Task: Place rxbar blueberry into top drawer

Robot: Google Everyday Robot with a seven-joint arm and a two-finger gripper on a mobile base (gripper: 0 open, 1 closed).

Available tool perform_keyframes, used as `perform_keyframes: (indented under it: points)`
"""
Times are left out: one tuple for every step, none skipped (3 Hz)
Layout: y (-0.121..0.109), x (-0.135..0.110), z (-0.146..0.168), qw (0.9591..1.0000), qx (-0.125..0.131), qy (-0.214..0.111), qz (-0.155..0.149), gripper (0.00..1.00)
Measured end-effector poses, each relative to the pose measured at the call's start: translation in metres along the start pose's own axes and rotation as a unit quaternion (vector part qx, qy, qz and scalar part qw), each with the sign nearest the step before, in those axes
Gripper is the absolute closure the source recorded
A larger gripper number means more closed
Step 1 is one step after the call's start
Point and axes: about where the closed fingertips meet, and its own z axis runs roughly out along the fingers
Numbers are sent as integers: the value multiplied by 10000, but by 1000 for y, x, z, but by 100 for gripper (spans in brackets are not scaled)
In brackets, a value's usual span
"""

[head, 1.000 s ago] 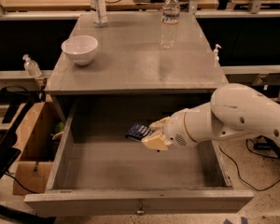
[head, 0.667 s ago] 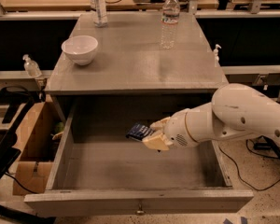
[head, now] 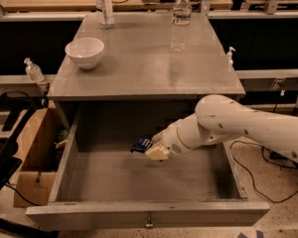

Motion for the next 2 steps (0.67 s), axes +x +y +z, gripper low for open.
perform_keyframes:
  points:
    - [-2, 7, 15, 9999, -110, 50, 11, 77]
    - [-1, 7, 16, 9999, -123, 53, 5, 55]
